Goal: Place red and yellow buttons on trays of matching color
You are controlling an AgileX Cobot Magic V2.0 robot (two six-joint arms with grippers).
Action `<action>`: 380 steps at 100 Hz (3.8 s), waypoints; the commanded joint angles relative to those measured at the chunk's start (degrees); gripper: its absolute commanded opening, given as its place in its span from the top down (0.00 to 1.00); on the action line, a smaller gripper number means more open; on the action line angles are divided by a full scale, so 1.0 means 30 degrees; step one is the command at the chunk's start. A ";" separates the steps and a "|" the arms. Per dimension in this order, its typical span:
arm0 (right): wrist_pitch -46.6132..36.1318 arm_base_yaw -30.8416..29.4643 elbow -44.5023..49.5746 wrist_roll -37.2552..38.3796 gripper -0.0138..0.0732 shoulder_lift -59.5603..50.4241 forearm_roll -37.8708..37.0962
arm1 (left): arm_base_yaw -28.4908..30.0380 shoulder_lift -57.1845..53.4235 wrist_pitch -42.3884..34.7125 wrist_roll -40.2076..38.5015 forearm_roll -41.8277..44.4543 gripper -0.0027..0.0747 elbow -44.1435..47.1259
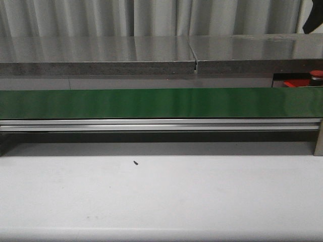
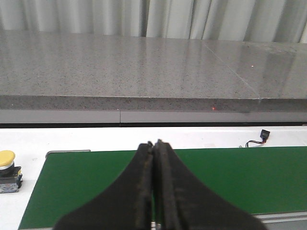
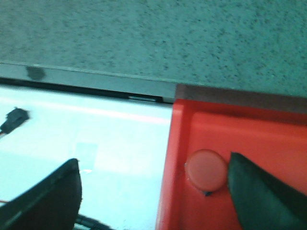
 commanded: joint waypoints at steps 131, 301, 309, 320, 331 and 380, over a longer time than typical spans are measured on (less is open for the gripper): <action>-0.9861 0.6242 3.1573 0.0858 0.17 -3.0092 -0.2070 | -0.0123 0.0064 -0.0953 -0.0100 -0.0257 0.99 -0.0498; -0.9166 0.6242 3.2315 0.0858 0.95 -3.0977 -0.2051 | 1.0239 0.9637 0.5233 -0.1651 -0.3093 0.11 -0.9732; -0.9166 0.6242 3.2315 0.0858 0.95 -3.0977 -0.2051 | 1.1357 1.1619 0.6552 -0.1646 -0.3012 0.11 -1.1070; -0.9166 0.6242 3.2315 0.0858 0.95 -3.0977 -0.2051 | 1.2196 1.4404 0.7900 -0.2395 -0.2020 0.11 -1.2979; -0.9166 0.6242 3.2315 0.0858 0.95 -3.0977 -0.2051 | 1.2268 1.6707 0.7995 -0.3837 0.0899 0.11 -1.4709; -0.9166 0.6242 3.2315 0.0858 0.95 -3.0977 -0.2051 | 1.1634 2.2203 1.1280 -0.8799 0.5937 0.17 -1.9781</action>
